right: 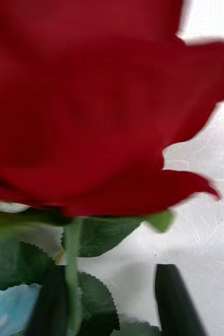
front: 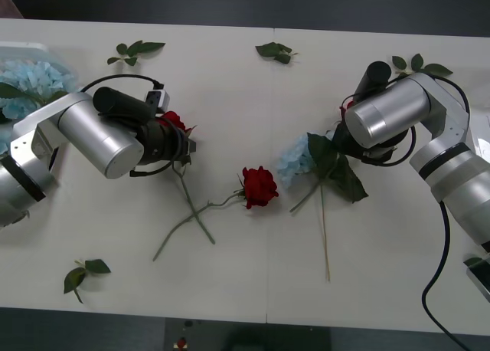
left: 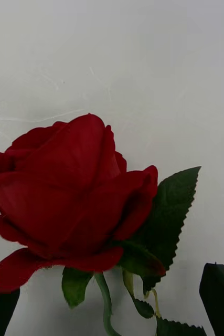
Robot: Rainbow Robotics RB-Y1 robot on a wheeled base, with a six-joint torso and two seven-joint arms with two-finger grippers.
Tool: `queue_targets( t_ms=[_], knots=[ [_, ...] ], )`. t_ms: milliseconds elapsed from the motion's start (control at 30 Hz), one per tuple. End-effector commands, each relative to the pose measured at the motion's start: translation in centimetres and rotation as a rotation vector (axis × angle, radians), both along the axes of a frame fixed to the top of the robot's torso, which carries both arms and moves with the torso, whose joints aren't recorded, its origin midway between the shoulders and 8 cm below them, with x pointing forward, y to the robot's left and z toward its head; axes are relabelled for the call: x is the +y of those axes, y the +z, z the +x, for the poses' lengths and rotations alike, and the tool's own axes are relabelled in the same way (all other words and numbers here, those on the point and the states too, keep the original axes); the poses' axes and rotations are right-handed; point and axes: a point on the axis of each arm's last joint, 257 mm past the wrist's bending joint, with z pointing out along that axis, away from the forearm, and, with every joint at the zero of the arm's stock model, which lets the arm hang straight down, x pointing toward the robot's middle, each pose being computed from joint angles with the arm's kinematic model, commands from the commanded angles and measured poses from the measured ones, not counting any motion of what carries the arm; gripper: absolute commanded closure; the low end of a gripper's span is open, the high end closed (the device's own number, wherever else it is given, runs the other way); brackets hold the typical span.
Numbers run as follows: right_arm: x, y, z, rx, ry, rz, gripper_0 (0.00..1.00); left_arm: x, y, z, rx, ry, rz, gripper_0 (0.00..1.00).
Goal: Put the red flowers into the right box and the blue flowers into the left box
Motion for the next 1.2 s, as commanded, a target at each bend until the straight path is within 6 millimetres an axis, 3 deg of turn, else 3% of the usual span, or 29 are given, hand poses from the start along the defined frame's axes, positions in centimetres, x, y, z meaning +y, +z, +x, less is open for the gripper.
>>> queue_targets(
  t_ms=[33, 333, 467, 667, 767, 933, 1000, 1200],
  knots=[
    [0.8, 0.8, 0.5, -0.022, 0.006, 0.014, 1.0, 0.1, 1.5, 1.3, -0.029, -0.001, 0.025, 0.0],
    [0.6, 1.1, 0.7, -0.03, -0.004, 0.012, 1.0, 0.7, -0.6, 0.0, 0.005, -0.027, 0.084, 0.0],
    [-0.3, 2.3, 1.1, -0.052, -0.004, -0.003, 1.0, 1.0, -1.5, -0.6, 0.02, -0.032, 0.101, 0.0],
    [-2.2, 6.0, 0.3, -0.053, -0.008, -0.032, 1.0, 1.1, -1.9, -0.7, 0.029, -0.03, 0.113, 0.0],
    [-3.0, 8.0, -0.2, -0.05, -0.014, -0.029, 1.0, 0.9, -1.6, -0.5, 0.025, -0.032, 0.11, 0.29],
    [-3.4, 11.0, -0.8, -0.058, -0.009, 0.01, 1.0, 0.6, -1.6, -0.5, 0.026, -0.034, 0.108, 0.93],
    [-3.7, 12.0, -0.8, -0.068, -0.014, 0.027, 1.0, 0.7, -1.5, -0.4, 0.024, -0.032, 0.107, 1.0],
    [-4.1, 14.4, -0.9, -0.089, -0.017, 0.081, 1.0, 0.6, -1.3, -0.3, 0.021, -0.033, 0.107, 1.0]
  ],
)
